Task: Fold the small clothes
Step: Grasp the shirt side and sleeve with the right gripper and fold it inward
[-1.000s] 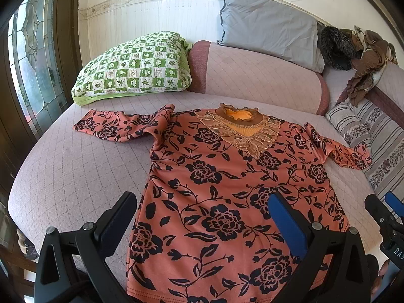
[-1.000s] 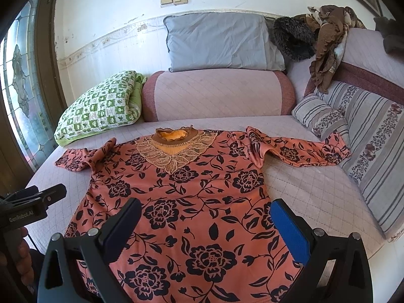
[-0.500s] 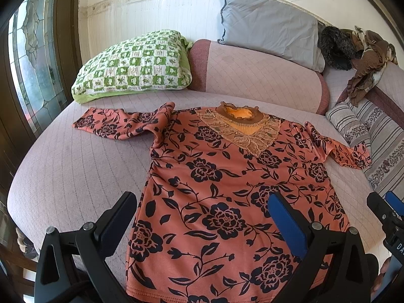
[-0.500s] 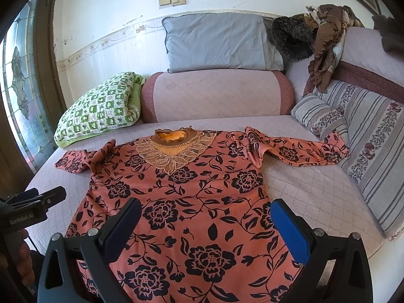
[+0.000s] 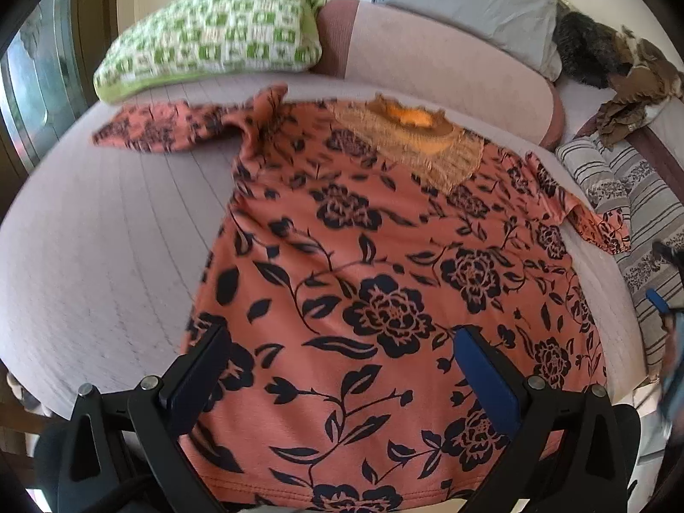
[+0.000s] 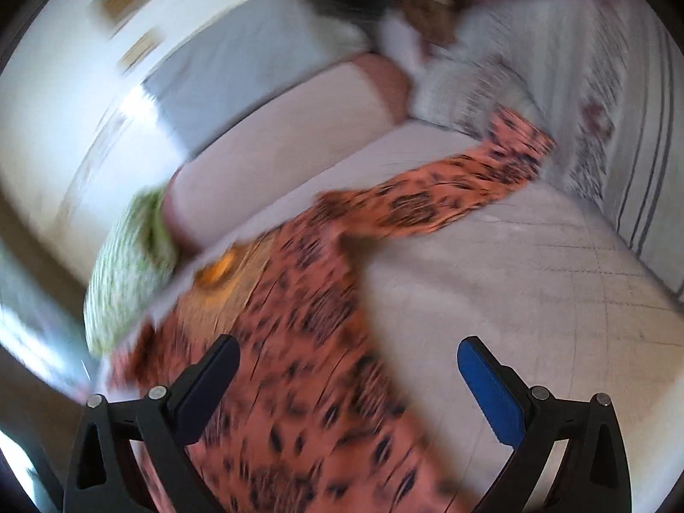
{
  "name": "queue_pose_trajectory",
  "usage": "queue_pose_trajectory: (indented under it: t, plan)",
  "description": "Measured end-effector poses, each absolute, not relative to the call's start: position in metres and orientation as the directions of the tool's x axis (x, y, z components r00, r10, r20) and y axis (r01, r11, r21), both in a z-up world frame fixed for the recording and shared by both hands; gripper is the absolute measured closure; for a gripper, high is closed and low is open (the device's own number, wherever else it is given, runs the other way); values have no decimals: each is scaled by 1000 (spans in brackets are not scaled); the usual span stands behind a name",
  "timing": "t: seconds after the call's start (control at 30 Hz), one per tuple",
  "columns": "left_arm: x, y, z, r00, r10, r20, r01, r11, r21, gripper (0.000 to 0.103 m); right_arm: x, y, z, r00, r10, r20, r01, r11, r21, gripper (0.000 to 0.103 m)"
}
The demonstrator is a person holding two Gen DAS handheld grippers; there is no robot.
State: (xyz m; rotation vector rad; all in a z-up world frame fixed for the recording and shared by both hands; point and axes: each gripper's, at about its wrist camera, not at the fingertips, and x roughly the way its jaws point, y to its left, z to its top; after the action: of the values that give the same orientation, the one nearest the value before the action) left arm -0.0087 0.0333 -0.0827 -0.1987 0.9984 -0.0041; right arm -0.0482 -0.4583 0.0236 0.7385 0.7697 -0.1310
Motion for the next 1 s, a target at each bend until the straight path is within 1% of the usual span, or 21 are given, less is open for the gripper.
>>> queue_pose_trajectory:
  t: [0.07, 0.2, 0.33, 0.37, 0.4, 0.47, 0.5, 0.57, 0.63, 0.67, 0.7, 0.77, 0.83, 0.93, 1.0]
  plan:
    - [-2, 32, -88, 532, -99, -841, -88, 981, -171, 0, -25, -504, 10, 712, 113, -693, 454, 679, 577, 0]
    - [13, 27, -94, 521, -110, -847, -71, 983, -172, 0, 23, -572, -16, 658, 41, -752, 581, 608, 541, 1]
    - [28, 19, -102, 502, -139, -854, -31, 983, -179, 0, 59, -612, -33, 639, -24, -769, 636, 579, 510, 5]
    - [31, 18, -104, 497, -146, -855, -23, 983, -182, 0, 66, -617, -38, 617, -44, -786, 657, 578, 484, 7]
    - [34, 17, -106, 493, -152, -857, -17, 983, -184, 0, 74, -624, -45, 596, -68, -800, 684, 564, 462, 14]
    - [39, 15, -110, 485, -170, -858, -7, 980, -199, 0, 84, -632, -54, 554, -119, -824, 732, 543, 413, 21]
    - [41, 16, -111, 484, -182, -856, -3, 978, -209, 0, 90, -635, -60, 516, -140, -845, 760, 529, 377, 23]
    - [44, 20, -115, 481, -201, -853, -5, 973, -232, 0, 97, -638, -64, 494, -167, -853, 781, 517, 350, 25]
    - [46, 25, -119, 469, -216, -856, -14, 968, -251, 0, 107, -641, -65, 468, -213, -858, 797, 522, 305, 36]
    - [47, 27, -121, 463, -217, -859, -21, 967, -255, 0, 114, -643, -66, 470, -206, -858, 790, 533, 304, 60]
    - [46, 30, -122, 459, -214, -862, -30, 966, -255, 0, 123, -646, -66, 469, -190, -862, 780, 546, 304, 94]
    - [45, 38, -124, 463, -204, -862, -48, 966, -254, 0, 135, -642, -55, 491, -191, -850, 755, 581, 305, 95]
    - [43, 46, -123, 485, -192, -853, -70, 964, -257, 0, 149, -620, -27, 549, -208, -810, 674, 683, 281, 95]
    - [40, 57, -117, 524, -183, -832, -95, 958, -271, 0, 165, -564, 25, 660, -162, -733, 513, 810, 283, 95]
    - [38, 61, -112, 549, -170, -818, -104, 958, -269, 0, 172, -518, 59, 734, -83, -674, 385, 868, 313, 95]
